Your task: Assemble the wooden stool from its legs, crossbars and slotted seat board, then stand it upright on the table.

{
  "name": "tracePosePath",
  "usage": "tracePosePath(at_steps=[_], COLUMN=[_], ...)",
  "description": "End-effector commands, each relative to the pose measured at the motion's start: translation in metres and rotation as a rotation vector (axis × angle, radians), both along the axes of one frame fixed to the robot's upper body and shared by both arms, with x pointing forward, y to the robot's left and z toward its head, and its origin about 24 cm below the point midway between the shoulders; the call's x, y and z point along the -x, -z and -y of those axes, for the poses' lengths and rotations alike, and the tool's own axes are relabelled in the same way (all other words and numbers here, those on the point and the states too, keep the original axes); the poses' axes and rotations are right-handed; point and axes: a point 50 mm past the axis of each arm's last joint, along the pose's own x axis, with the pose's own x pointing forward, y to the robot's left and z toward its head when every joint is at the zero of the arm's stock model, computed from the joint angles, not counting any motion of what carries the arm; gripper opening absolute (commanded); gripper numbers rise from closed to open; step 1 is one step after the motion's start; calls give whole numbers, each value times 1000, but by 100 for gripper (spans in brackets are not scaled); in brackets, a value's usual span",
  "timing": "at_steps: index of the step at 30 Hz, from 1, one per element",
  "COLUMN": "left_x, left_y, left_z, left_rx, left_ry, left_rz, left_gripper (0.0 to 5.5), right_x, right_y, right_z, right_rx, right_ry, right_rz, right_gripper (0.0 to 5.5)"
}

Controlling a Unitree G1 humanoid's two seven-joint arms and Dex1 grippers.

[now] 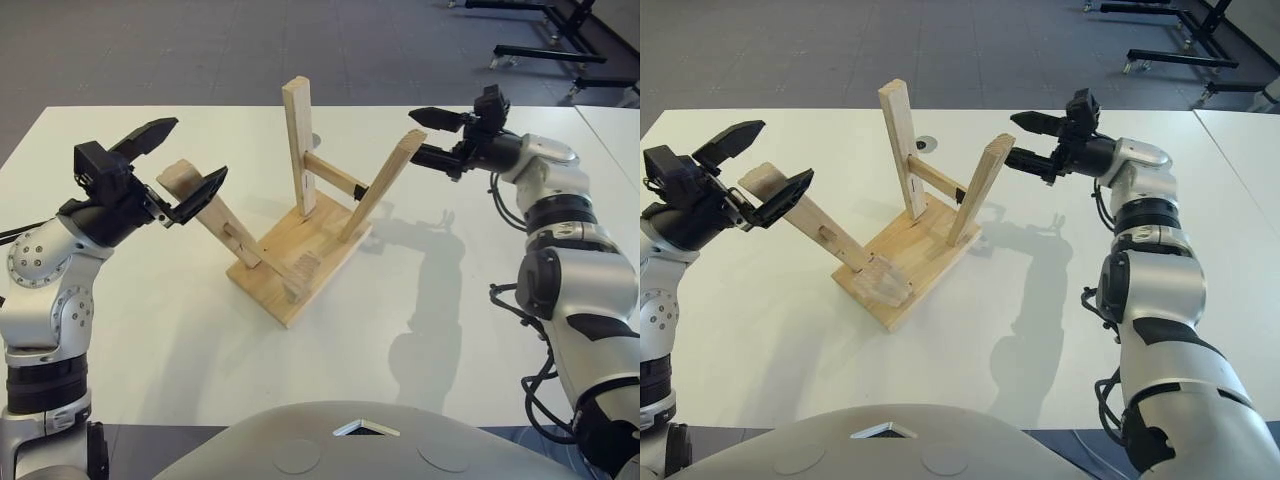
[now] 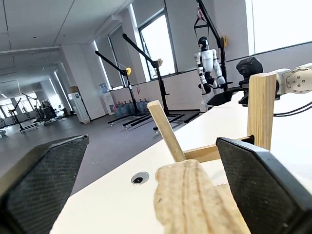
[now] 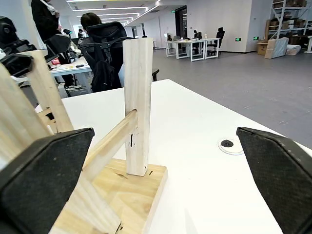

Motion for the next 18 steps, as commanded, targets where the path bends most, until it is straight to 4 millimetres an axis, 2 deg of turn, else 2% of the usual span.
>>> tracePosePath(at_steps=[1,5,7,11,13,15,18], left_x=[1,-1,-2,1,0,-4,-8], left_y=[16,24,24,16,13,11,7], left_z=[3,8,10,11,8,2,-2], left_rx=[23,70,83,122,132,133,127], left_ry=[-2,-12,-5,-1,-5,-17,-18], left_rz=[-44,-50,-47,-10,-4,1,9], left_gripper=[479,479,479,479,479,479,479], right_x=[14,28,33,24,20,18,10], right_y=[-2,-16,-19,-24,-32,-32,-31], right_z=[5,-11,-12,25,30,22,-4], right_rx=[56,57,70,128,74,46,-18], right_ry=[-80,-177,-176,40,65,13,-81], right_rz=[18,108,123,140,150,141,141], right_gripper=[540,540,540,540,540,540,540])
